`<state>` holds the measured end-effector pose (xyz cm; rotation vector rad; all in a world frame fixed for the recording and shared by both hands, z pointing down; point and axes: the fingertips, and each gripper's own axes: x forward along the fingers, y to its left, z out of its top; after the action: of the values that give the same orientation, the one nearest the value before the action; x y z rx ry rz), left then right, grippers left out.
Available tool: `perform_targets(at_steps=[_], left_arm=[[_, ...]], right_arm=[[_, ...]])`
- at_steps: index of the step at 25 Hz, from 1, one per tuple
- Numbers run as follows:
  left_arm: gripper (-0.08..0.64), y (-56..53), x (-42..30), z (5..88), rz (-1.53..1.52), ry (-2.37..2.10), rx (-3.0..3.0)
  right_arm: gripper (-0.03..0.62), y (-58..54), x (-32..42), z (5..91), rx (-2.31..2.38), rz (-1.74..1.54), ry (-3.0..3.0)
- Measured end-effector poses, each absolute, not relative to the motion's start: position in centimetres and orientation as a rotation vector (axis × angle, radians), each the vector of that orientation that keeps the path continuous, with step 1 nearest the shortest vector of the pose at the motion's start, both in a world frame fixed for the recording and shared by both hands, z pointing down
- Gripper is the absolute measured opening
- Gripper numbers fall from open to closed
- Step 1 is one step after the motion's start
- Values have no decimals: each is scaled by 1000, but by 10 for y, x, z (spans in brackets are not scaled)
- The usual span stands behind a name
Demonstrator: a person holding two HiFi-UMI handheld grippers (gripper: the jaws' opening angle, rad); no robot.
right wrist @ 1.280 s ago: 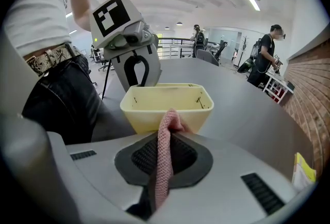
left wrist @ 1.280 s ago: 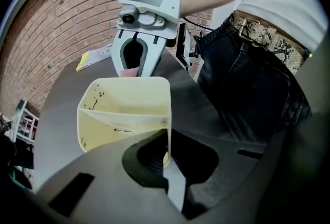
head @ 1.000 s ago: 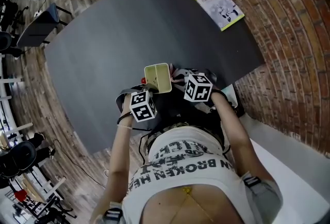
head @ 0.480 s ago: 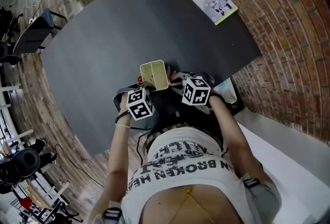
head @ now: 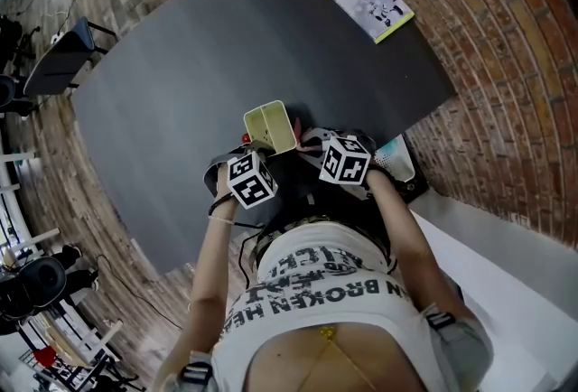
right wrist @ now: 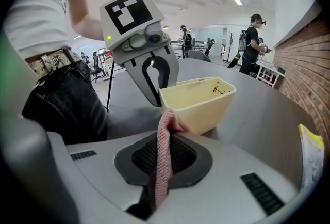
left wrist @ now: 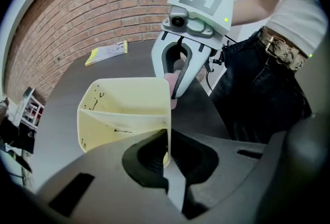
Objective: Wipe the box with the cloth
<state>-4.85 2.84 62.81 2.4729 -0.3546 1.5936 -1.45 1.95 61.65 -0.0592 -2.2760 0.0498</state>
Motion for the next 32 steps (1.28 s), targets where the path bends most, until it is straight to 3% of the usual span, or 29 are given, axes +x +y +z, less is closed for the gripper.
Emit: perform_targets(at_steps=[17,26,32], left_arm=[[18,-3,-16,628,1466,-869,2209],[41,-6,-1,626,1350,-889,2223],[72,-8,-19,578,1219,-866,2382]], right_arm=[[17,-9,-13,608,91,110,-2278],[17,-15,-10,607,133,141,-2277],[17,-16,-9,602,133,140,-2288]])
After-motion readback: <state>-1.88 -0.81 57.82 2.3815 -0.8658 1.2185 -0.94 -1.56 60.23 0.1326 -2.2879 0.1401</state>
